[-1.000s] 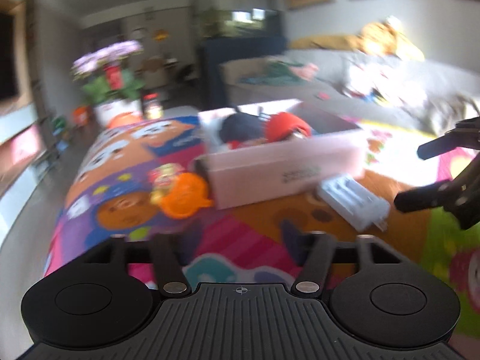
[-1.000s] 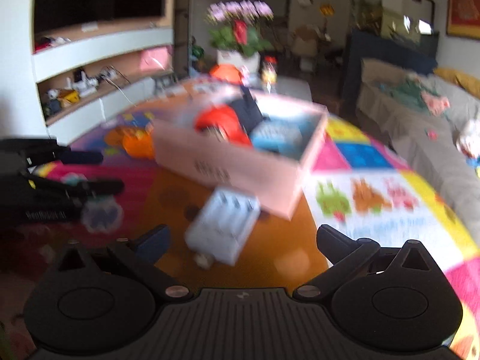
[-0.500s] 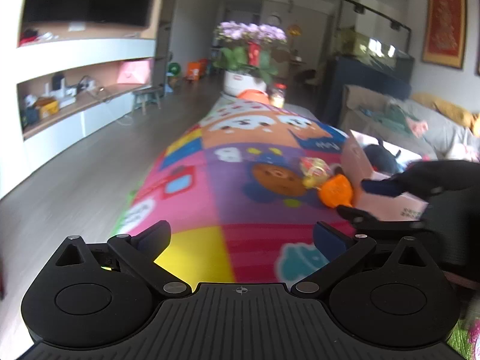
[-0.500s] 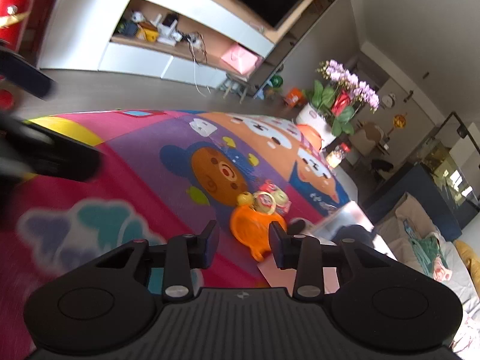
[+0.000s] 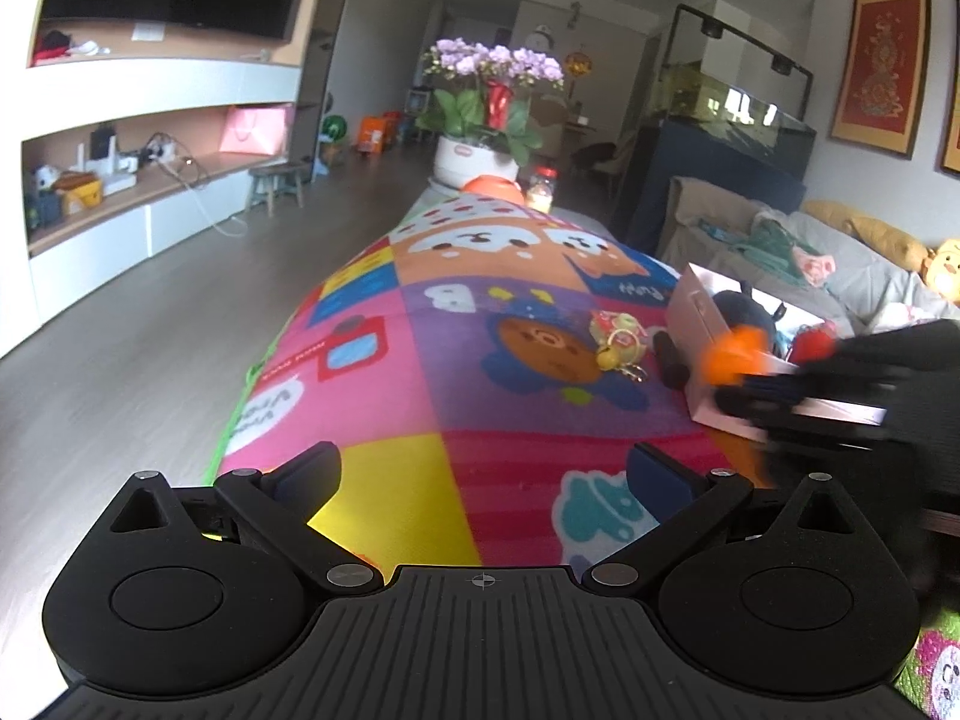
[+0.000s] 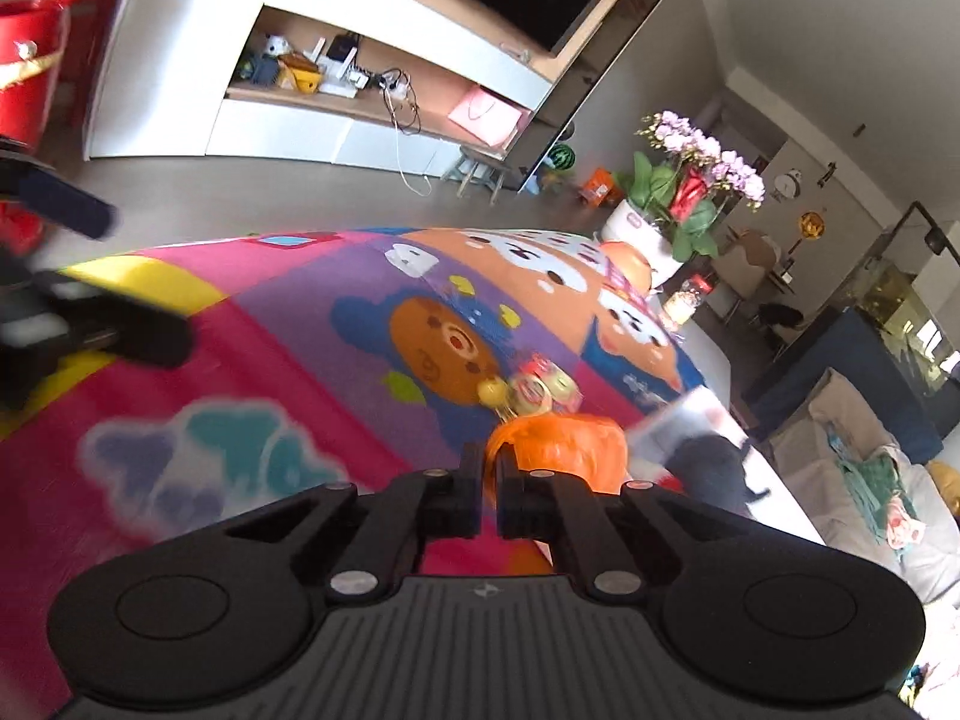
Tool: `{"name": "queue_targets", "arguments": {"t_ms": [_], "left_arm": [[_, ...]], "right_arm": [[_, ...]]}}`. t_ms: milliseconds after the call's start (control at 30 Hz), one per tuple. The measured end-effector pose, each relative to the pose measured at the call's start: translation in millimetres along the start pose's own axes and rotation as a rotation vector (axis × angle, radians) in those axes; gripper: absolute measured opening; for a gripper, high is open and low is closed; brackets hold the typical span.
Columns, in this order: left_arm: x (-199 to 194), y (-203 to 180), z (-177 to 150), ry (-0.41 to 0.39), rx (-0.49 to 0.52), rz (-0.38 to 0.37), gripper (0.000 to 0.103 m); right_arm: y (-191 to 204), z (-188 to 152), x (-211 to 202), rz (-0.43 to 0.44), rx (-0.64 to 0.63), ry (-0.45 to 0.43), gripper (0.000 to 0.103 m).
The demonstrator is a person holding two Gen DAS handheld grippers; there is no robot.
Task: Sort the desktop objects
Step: 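Set the orange cup toy on the mat beside the box with the right gripper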
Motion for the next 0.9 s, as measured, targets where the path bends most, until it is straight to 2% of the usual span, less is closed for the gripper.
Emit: {"name": "queue_targets", "arguments": {"t_ms": [133, 200, 233, 333, 367, 533, 633, 733, 800, 900], "left_arm": [[7, -15, -1, 0.019, 0.013, -0.036, 0.103], [9, -27, -1, 0.026, 0.034, -0.066, 0.103], [9, -33, -1, 0.028, 0.045, -0.079, 0.103], [8, -50, -1, 0.036, 0.085, -0.111, 0.103], [8, -55, -1, 0.041, 0.098, -0.117, 0.103], [11, -73, -2, 0.064, 0.149, -0.131, 0.103], [16, -83, 1, 0.058, 0.174, -0.144, 0.103], [29, -95, 6, 0.029, 0.199, -0.195, 0.103], [46, -107, 9, 0.019, 0.229, -0.229, 0.103], [72, -124, 18, 0.005, 0.284, -0.258, 0.103]], "right_arm": [[-24, -23, -26, 0.017, 0.059, 0.071, 0.004], [-33, -38, -33, 0.014, 0.098, 0.088, 0.008], [-37, -44, -36, 0.004, 0.117, 0.095, 0.014], [-45, -60, -45, -0.022, 0.201, 0.098, 0.039], [-49, -65, -46, -0.032, 0.218, 0.099, 0.044], [-64, -97, -44, -0.092, 0.242, 0.160, 0.049], [-83, -115, -47, -0.137, 0.283, 0.170, 0.060], [-99, -130, -51, -0.196, 0.324, 0.171, 0.067], [-109, -140, -56, -0.200, 0.390, 0.174, 0.069], [-122, -154, -68, -0.156, 0.512, 0.170, 0.088]]}}
Point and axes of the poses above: each gripper's, at about its wrist camera, not at the fingertips, and x roughly the way its jaws point, y to its left, z to its top, the point moved 1 cm from there along x, roughly the way its jaws point, and after that the axes turned 6 degrees about x, right-handed, at the moved point
